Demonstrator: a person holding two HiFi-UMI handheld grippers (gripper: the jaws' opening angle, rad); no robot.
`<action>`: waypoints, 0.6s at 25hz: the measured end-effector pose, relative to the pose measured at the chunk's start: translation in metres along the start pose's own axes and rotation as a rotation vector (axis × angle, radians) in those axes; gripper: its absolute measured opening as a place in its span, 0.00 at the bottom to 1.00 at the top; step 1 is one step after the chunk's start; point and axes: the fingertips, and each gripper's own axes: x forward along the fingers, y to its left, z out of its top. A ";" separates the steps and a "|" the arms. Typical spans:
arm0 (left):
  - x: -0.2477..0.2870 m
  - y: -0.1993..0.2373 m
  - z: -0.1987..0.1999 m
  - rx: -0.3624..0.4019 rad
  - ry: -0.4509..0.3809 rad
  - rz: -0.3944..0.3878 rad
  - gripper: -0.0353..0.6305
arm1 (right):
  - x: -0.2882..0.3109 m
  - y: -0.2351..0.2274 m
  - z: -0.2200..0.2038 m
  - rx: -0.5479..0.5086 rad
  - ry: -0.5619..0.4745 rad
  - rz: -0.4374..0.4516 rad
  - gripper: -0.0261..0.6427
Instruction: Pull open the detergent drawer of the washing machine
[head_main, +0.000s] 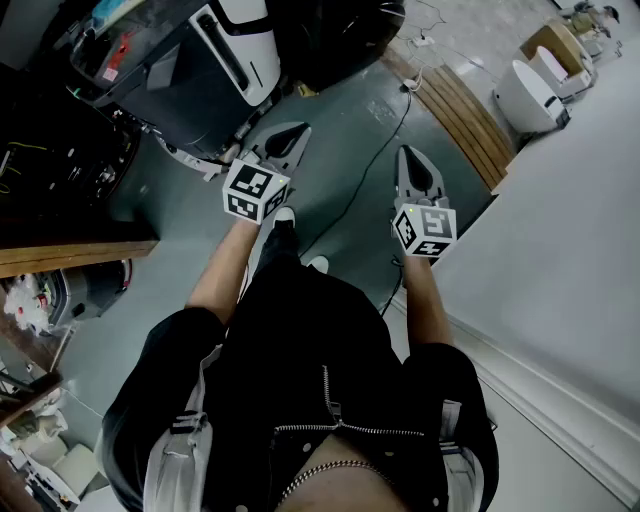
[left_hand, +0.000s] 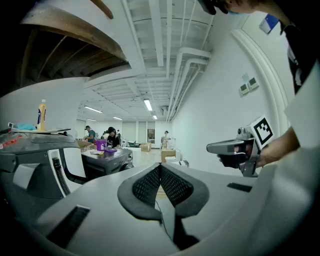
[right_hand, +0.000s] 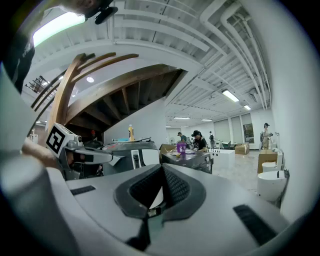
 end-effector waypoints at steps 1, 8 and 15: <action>0.000 0.000 0.001 0.000 -0.001 0.001 0.08 | 0.000 0.000 0.002 0.006 -0.010 0.003 0.04; -0.001 -0.003 0.002 0.000 -0.004 -0.001 0.08 | -0.003 0.000 0.004 0.008 -0.023 0.001 0.05; -0.002 -0.009 0.006 0.005 -0.008 0.000 0.08 | -0.005 0.000 0.005 0.017 -0.020 -0.009 0.05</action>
